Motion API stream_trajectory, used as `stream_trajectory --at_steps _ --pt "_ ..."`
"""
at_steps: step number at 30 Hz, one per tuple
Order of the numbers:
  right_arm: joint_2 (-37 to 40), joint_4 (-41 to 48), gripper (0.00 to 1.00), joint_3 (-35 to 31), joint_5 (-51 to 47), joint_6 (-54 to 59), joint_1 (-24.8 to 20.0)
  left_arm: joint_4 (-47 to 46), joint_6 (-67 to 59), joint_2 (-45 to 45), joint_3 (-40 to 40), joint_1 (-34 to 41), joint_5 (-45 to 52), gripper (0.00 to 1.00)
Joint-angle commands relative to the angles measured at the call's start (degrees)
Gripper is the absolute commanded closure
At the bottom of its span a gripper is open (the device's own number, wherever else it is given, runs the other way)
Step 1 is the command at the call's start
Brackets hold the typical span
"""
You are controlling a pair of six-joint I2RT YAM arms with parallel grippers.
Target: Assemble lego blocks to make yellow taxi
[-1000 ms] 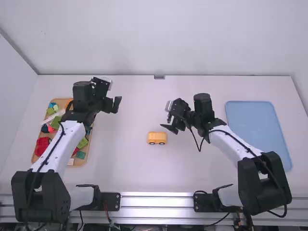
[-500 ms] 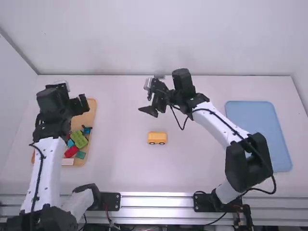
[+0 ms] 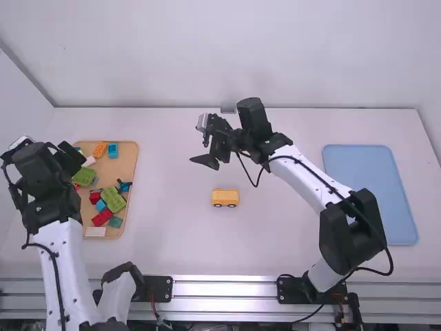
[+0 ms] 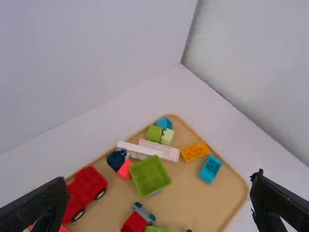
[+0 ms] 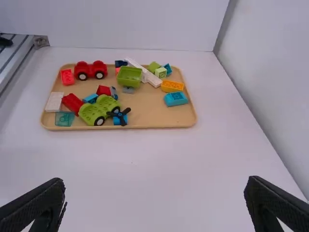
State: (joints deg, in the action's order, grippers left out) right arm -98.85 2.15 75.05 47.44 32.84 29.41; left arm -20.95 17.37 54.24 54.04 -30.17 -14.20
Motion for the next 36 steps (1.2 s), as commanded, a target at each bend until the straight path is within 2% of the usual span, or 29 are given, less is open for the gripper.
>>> stream_trajectory --at_steps 1,5,9,10,13,15,17,23,25,28,30,34,36 --pt "-0.1 0.0 0.01 1.5 0.5 0.2 -0.2 0.2 -1.5 4.0 1.0 -0.8 1.6 0.01" --pt "-0.1 0.3 0.01 1.5 0.5 -0.1 -0.2 -0.5 -3.8 12.8 6.0 -0.9 2.8 0.01" --pt "-0.1 0.3 0.01 1.5 0.5 0.0 -0.2 -5.6 -12.1 26.8 19.1 -0.9 10.8 0.01" --pt "-0.1 0.3 0.01 1.5 0.5 -0.1 -0.2 -5.8 -12.3 27.4 19.7 -0.9 11.0 0.01" --pt "-0.1 0.3 0.01 1.5 0.5 -0.1 -0.2 -14.3 -16.2 39.9 33.5 -0.9 12.2 0.01" --pt "-0.1 0.3 0.01 1.5 0.5 0.0 -0.2 -17.6 -17.8 45.0 39.1 -0.9 12.2 0.01" --pt "-0.1 0.5 0.01 1.5 0.5 0.0 -0.2 -23.6 -22.7 55.1 50.2 -1.0 12.3 0.01" --pt "-0.1 0.9 0.01 1.5 0.5 0.0 -0.3 -33.4 -36.1 72.3 67.7 -0.9 17.4 0.01" --pt "-0.1 0.9 0.01 1.5 0.0 0.0 -0.1 -37.5 -40.7 78.6 73.3 -0.5 18.2 0.06" --pt "-0.1 1.0 0.01 1.5 -1.0 -0.1 -0.2 -40.3 -45.4 84.7 77.2 -0.7 17.6 0.11" --pt "-0.1 1.1 0.01 1.5 -1.2 0.0 -0.2 -39.6 -46.4 86.4 77.5 -0.7 17.6 0.13" --pt "-0.1 1.2 0.01 1.5 -1.0 -0.1 -0.2 -39.0 -48.8 88.8 76.9 -0.6 17.7 0.25" --pt "-0.1 1.4 0.01 1.5 -1.0 -0.1 -0.2 -38.3 -49.5 89.0 76.3 -0.6 17.8 0.27"
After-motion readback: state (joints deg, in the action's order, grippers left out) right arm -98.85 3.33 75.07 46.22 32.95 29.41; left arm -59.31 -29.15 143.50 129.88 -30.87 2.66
